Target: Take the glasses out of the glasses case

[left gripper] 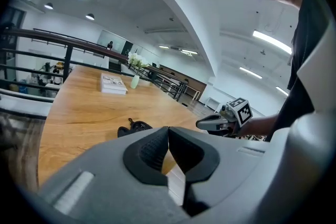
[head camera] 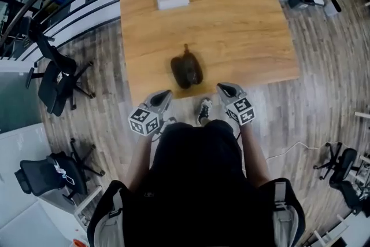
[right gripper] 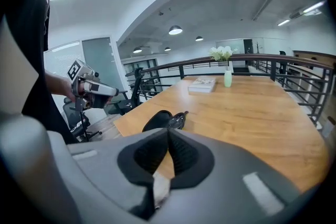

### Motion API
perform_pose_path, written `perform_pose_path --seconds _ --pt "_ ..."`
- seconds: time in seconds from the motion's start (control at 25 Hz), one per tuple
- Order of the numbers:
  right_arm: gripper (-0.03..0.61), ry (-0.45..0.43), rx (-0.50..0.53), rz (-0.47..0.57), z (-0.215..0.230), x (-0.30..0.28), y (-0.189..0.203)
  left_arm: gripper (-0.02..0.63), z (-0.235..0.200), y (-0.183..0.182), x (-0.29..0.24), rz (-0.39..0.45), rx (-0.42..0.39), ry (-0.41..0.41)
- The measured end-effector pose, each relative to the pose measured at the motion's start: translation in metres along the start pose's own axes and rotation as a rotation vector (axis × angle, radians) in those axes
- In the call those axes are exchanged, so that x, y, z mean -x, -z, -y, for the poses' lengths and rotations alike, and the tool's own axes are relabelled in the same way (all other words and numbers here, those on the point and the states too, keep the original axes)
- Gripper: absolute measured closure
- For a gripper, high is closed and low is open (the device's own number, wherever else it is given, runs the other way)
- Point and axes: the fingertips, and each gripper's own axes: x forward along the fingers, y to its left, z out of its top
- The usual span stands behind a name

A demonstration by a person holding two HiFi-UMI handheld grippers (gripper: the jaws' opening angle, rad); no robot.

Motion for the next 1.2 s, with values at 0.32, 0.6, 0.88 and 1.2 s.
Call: perform_pose_path --seconds 0.32,0.6,0.88,1.2 --pt "0.574 -0.171 0.108 -0.034 0.007 -0.038 -0.026 0.603 -0.008 -0.009 0.014 0.078 0.056 -0.158" --pt "0.574 -0.296 0.213 -0.096 -0.004 -0.076 -0.027 0.603 -0.016 0.0 0.041 0.143 0.117 -0.307" --pt "0.574 -0.331 0.236 -0.161 -0.014 -0.107 -0.026 0.603 -0.022 0.006 0.066 0.162 0.169 -0.377" --pt "0.539 -0.28 0.203 -0.208 -0.02 -0.122 -0.02 0.603 -0.048 0.004 0.06 0.148 0.171 -0.31"
